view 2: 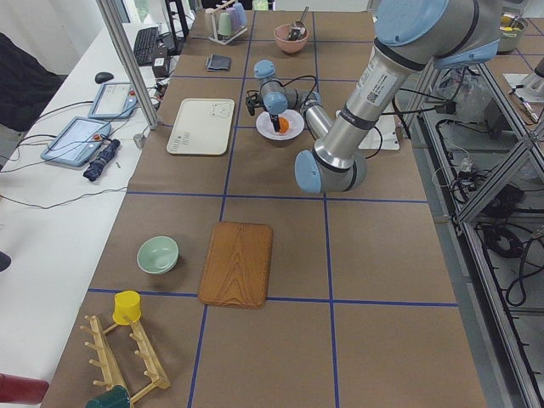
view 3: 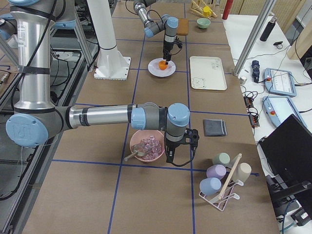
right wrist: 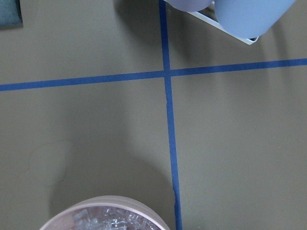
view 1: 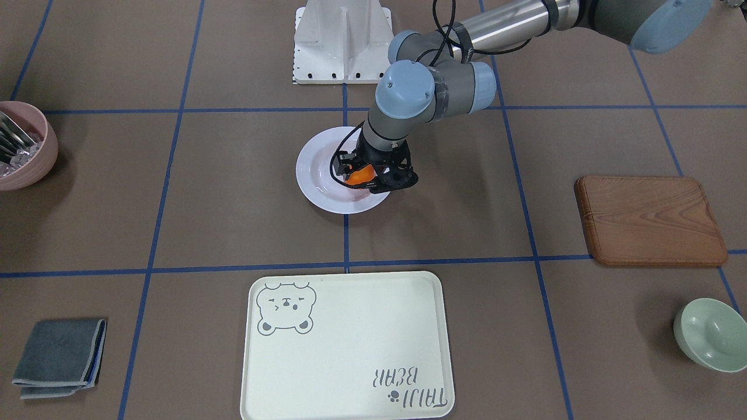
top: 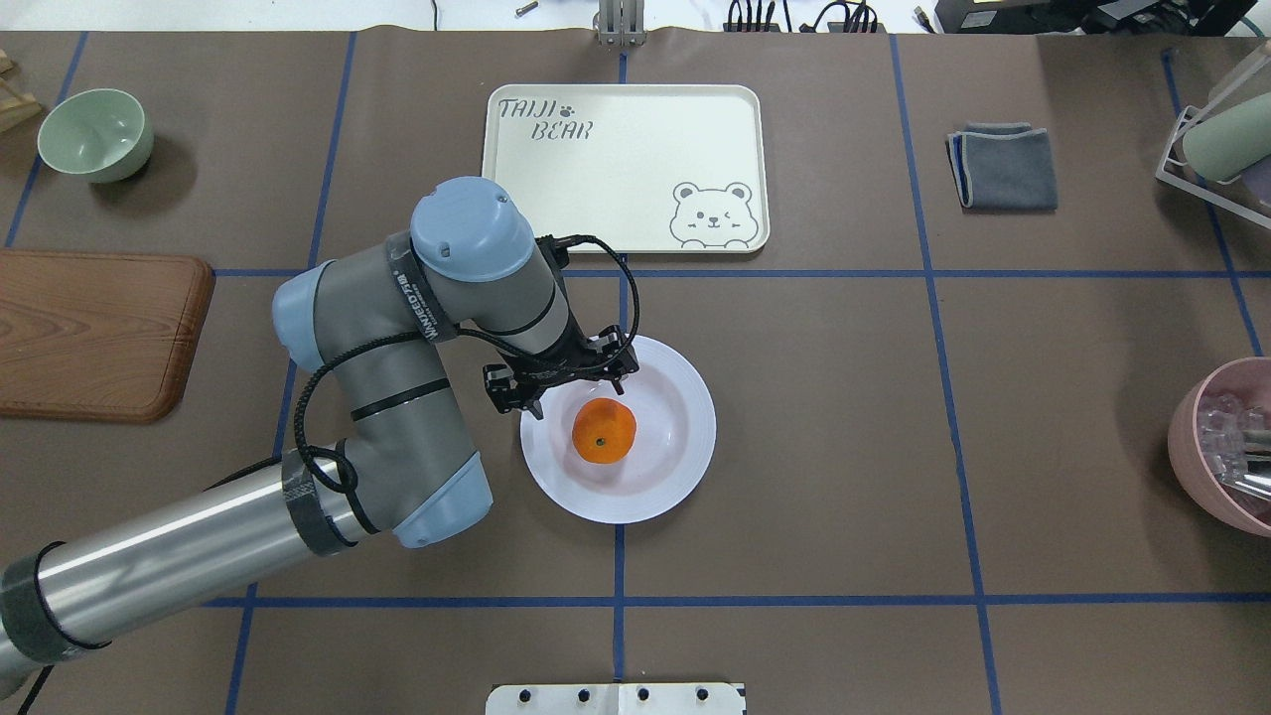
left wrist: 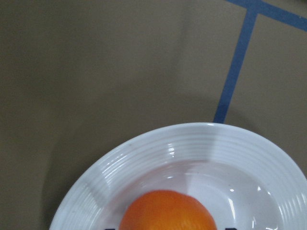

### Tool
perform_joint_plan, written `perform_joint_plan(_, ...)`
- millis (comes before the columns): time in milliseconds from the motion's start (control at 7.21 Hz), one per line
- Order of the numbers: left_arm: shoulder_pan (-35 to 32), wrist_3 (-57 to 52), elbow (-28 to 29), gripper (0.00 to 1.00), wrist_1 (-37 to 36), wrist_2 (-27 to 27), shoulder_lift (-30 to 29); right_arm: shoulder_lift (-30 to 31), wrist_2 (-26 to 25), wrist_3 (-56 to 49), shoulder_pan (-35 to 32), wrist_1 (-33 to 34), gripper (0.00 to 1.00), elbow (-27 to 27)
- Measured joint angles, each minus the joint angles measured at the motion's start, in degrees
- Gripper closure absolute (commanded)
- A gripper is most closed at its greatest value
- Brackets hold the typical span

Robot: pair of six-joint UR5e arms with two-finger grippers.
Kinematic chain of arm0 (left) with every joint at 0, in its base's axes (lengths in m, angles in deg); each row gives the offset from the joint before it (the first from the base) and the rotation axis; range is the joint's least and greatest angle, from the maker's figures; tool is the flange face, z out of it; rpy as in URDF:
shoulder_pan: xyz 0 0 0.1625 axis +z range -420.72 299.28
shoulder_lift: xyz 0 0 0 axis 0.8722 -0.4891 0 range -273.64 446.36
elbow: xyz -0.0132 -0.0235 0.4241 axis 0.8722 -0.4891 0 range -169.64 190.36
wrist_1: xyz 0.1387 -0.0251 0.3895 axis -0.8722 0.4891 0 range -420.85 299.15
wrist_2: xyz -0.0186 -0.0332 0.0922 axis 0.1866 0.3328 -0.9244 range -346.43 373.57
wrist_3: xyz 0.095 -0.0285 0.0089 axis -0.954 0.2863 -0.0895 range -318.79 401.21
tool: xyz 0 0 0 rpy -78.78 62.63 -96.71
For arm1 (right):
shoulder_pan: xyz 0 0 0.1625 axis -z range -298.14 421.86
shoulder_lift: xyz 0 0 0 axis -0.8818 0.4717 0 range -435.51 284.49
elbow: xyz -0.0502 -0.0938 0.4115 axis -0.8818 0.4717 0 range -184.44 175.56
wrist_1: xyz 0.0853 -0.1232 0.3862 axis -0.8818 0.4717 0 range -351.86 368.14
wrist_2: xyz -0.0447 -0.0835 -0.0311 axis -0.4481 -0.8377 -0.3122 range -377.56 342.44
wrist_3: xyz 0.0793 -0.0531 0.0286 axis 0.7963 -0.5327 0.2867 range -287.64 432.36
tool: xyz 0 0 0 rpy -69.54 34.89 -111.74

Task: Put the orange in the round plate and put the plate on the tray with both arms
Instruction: 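Open the left gripper to release the orange and withdraw the left arm, then reach the right gripper to the white plate rim and grip it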

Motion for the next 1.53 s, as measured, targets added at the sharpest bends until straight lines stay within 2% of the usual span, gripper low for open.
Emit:
perform_joint_plan(416,-4.33,-6.92,-9.85,0.01,-6.56,1.43,3.68,-1.45,4.77,3.28,0.02,-0.01,0.00,-0.75)
perform_joint_plan(694,-11.27,-13.73,-12.34,0.01,-8.54,1.36,6.80,-4.79,7.11,5.88,2.17,-0.16,0.00,-2.56)
perform_joint_plan(971,-19.25,-18.23,-9.03,0.01,-8.72,0.89,9.55,-8.78,9.65,8.53,6.56,-0.88,0.00,-3.90)
perform_joint_plan(1110,-23.48,-21.72,-6.84,0.01,-8.62,0.83,11.33,-11.18,11.01,14.01,9.89,-2.94,0.00,-4.07)
perform_joint_plan(1249,-27.66,-26.81,-5.25,0.01,-8.35,0.85,13.48,-13.30,10.90,21.33,13.81,-7.70,0.00,-3.95)
perform_joint_plan(1526,-34.34,-38.16,-3.78,0.01,-7.70,0.95,17.84,-15.18,6.47,32.89,21.76,-20.51,0.00,-3.16)
